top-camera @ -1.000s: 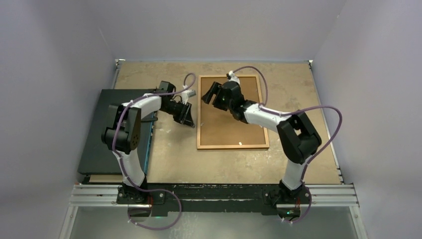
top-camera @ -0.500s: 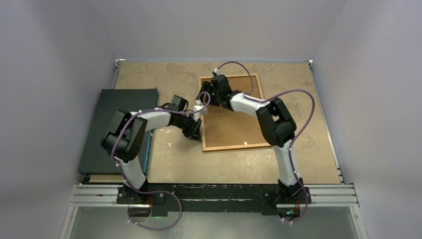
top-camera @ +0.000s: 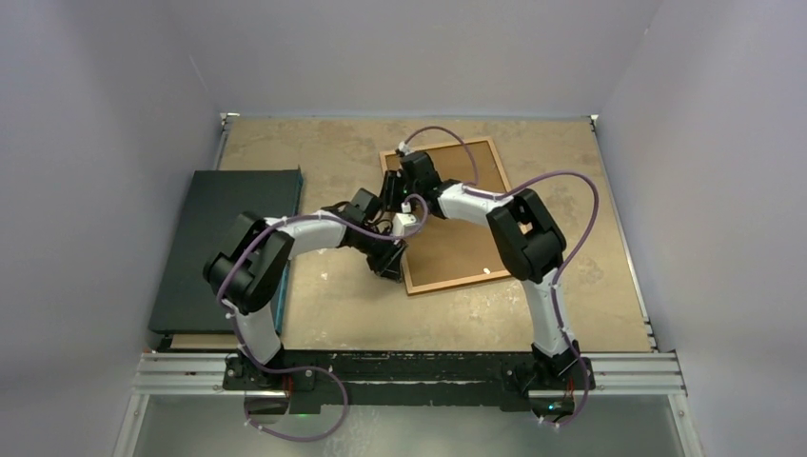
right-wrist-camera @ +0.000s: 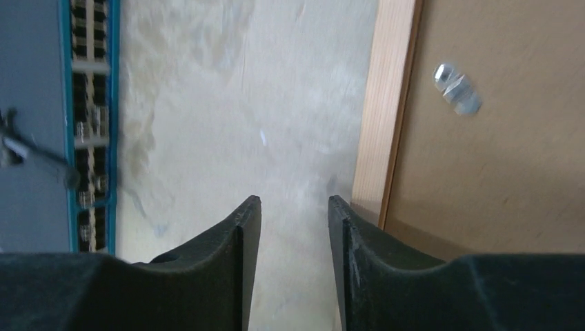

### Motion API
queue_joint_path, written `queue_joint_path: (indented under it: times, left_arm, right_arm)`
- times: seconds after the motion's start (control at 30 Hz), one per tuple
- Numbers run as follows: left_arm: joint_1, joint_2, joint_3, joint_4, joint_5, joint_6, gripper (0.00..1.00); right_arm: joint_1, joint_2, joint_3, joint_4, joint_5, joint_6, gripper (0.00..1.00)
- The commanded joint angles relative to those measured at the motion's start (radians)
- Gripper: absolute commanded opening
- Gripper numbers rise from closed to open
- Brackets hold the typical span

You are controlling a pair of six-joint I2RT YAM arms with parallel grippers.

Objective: Put the photo into the frame

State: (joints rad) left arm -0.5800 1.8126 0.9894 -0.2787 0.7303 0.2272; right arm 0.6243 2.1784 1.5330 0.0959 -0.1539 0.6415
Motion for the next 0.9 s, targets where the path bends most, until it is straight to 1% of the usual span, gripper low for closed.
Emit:
queue_joint_path:
  times: [0.0, 0.07, 0.13, 0.2, 0.23, 0.27, 0.33, 0.37, 0.43, 0.53, 0.67, 0.77, 0.87]
  left_arm:
    - [0.067, -0.089, 0.089, -0.217, 0.102, 0.113, 0.24]
    - [0.143, -0.134, 0.128, -0.337, 0.166, 0.184, 0.26]
    - [0.234, -0.152, 0.2, -0.487, 0.237, 0.289, 0.27]
    - [0.307, -0.145, 0.28, -0.59, 0.256, 0.352, 0.27]
    - [0.34, -0.137, 0.309, -0.607, 0.26, 0.355, 0.27]
    - [0.365, -0.127, 0.333, -0.584, 0.256, 0.335, 0.27]
    - [0.378, -0.094, 0.365, -0.503, 0.19, 0.264, 0.27]
    - [0.378, -0.069, 0.373, -0.465, 0.169, 0.237, 0.27]
    - [0.379, -0.013, 0.391, -0.39, 0.104, 0.188, 0.26]
    - [0.377, 0.065, 0.387, -0.301, 0.039, 0.158, 0.25]
    - [0.347, 0.138, 0.361, -0.229, -0.027, 0.153, 0.23]
    - [0.307, 0.148, 0.319, -0.18, -0.082, 0.167, 0.22]
    - [0.268, 0.16, 0.292, -0.159, -0.094, 0.162, 0.21]
  right_arm:
    - [0.037, -0.1, -0.106, -0.01, -0.088, -0.065, 0.41]
    - [0.043, -0.125, -0.151, -0.002, -0.114, -0.067, 0.33]
    - [0.051, -0.152, -0.188, 0.001, -0.135, -0.068, 0.31]
    - [0.057, -0.188, -0.216, -0.01, -0.141, -0.07, 0.34]
    - [0.057, -0.223, -0.225, -0.029, -0.156, -0.066, 0.39]
    - [0.055, -0.252, -0.23, -0.039, -0.151, -0.051, 0.44]
    - [0.024, -0.308, -0.22, -0.057, -0.086, -0.043, 0.61]
    - [-0.008, -0.337, -0.215, -0.062, -0.069, -0.039, 0.64]
    - [-0.089, -0.39, -0.212, -0.07, -0.008, -0.019, 0.72]
    - [-0.24, -0.458, -0.228, -0.058, 0.133, 0.009, 0.87]
    - [-0.418, -0.453, -0.219, -0.041, 0.218, 0.041, 0.96]
    - [-0.515, -0.398, -0.211, -0.01, 0.193, 0.071, 0.98]
    - [-0.57, -0.307, -0.184, 0.014, 0.159, 0.078, 0.99]
